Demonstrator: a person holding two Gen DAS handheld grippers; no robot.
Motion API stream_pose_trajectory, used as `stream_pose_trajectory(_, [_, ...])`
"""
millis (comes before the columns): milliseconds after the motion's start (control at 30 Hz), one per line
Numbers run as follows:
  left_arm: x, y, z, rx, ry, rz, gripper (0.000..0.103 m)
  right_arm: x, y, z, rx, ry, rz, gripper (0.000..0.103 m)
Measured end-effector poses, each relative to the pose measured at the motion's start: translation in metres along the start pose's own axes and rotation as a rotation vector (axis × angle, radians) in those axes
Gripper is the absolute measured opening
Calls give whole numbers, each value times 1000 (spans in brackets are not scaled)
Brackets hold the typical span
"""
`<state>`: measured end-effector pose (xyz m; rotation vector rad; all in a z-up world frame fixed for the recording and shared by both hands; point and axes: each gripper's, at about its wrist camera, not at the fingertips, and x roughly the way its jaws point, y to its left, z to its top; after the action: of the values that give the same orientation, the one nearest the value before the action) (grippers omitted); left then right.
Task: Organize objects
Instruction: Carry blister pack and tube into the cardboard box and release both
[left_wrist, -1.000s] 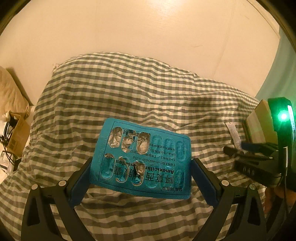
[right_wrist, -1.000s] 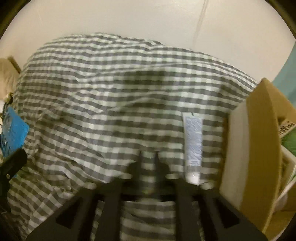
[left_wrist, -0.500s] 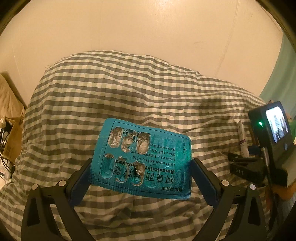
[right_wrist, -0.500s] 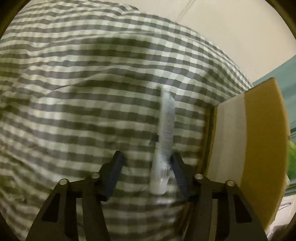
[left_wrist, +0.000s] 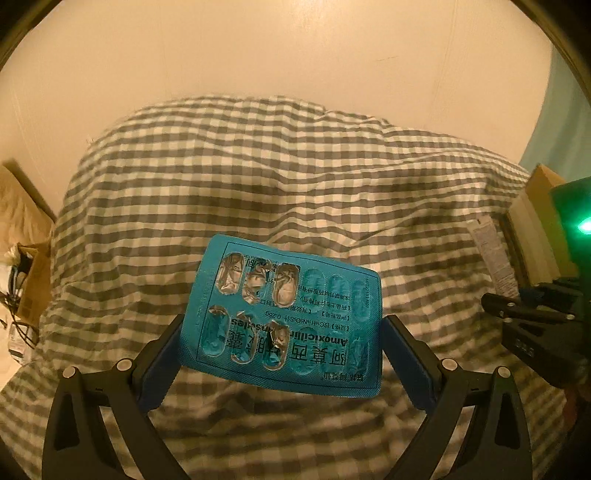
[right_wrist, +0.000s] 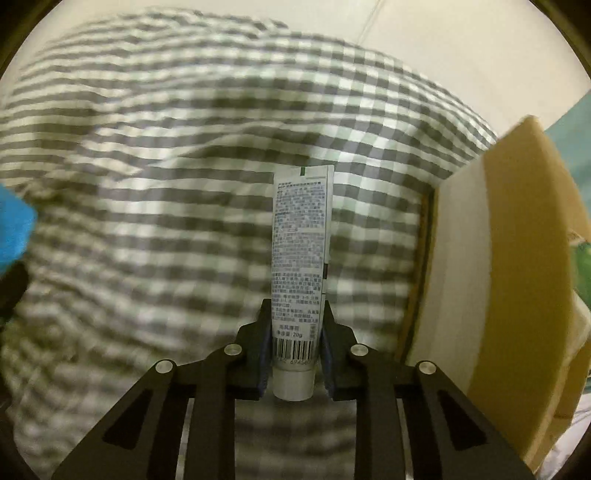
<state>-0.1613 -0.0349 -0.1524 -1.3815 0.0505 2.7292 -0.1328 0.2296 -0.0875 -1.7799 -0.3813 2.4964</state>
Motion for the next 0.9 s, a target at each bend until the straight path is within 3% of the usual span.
stream_pose_trajectory(233, [-75, -22, 4, 10, -95, -13, 101, -111, -1, -33, -54, -186, 95, 22])
stream_pose_trajectory(267, [-87, -27, 6, 16, -111, -16, 101, -115, 23, -17, -56, -224, 104, 22])
stream_pose_trajectory(333, [-116, -38, 11, 20, -150, -25, 101, -126, 15, -11, -68, -284, 121, 22])
stream_pose_trajectory(533, [-186, -84, 37, 44, -270, -103, 101, -217, -44, -42, -60, -461, 122, 22])
stream_pose_trajectory(667, [-203, -130, 55, 94, -301, -155, 101, -262, -95, -61, -9, -563, 87, 22])
stream_pose_trajectory(800, [-198, -182, 68, 154, -298, -208, 101, -255, -137, -63, 56, -605, 82, 22])
stream_pose_trajectory(900, [-183, -215, 73, 191, -281, -234, 101, -237, -162, -60, 116, -588, 71, 22])
